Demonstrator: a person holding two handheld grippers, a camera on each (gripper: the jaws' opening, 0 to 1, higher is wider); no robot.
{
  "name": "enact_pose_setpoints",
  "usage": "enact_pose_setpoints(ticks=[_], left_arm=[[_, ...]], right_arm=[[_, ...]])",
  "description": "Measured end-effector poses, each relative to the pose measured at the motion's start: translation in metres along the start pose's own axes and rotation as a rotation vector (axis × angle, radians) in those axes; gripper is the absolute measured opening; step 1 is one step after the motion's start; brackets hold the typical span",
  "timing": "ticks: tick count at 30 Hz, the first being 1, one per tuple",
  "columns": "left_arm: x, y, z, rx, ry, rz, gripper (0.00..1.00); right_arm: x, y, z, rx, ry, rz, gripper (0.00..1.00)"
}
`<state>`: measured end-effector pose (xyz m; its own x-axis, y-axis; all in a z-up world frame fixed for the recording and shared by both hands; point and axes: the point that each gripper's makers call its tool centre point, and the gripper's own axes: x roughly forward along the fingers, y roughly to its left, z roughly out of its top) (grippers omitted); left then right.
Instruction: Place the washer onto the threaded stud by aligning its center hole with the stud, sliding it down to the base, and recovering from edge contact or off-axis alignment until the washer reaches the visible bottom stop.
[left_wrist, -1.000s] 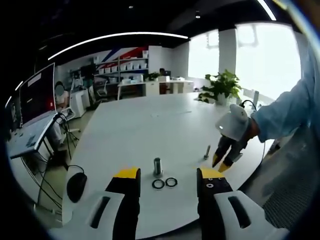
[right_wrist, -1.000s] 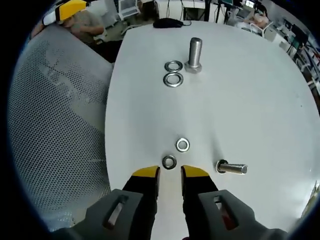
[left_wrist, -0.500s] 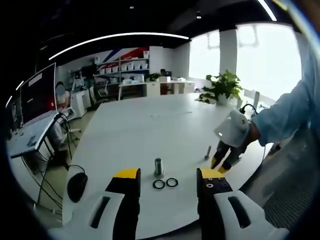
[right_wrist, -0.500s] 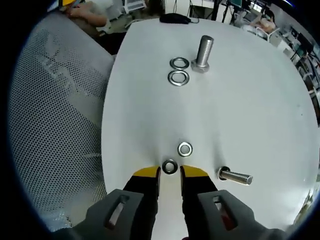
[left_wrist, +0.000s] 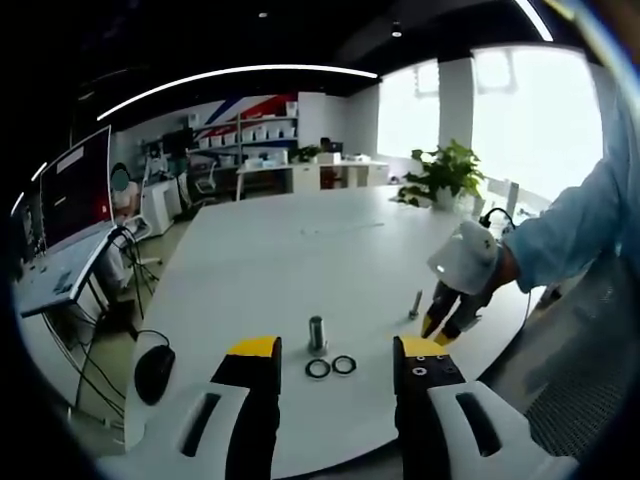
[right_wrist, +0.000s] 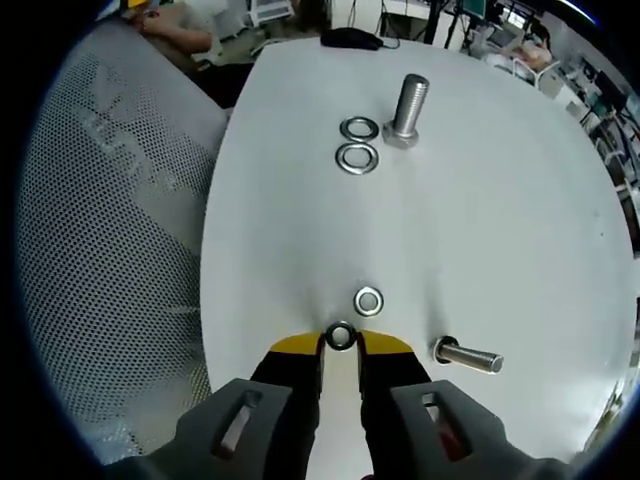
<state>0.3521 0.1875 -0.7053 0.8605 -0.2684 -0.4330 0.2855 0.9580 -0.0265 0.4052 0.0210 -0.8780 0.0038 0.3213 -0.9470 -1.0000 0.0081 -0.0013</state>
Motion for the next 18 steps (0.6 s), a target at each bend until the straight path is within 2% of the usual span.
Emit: enact_pose_setpoints(ticks=[18], left_arm=[[0.000, 0.000, 0.000, -0.001, -0.002, 0.001, 0.43]], right_arm=[[-0.010, -0.010, -0.003, 0.037, -0.014, -0.010, 0.14]])
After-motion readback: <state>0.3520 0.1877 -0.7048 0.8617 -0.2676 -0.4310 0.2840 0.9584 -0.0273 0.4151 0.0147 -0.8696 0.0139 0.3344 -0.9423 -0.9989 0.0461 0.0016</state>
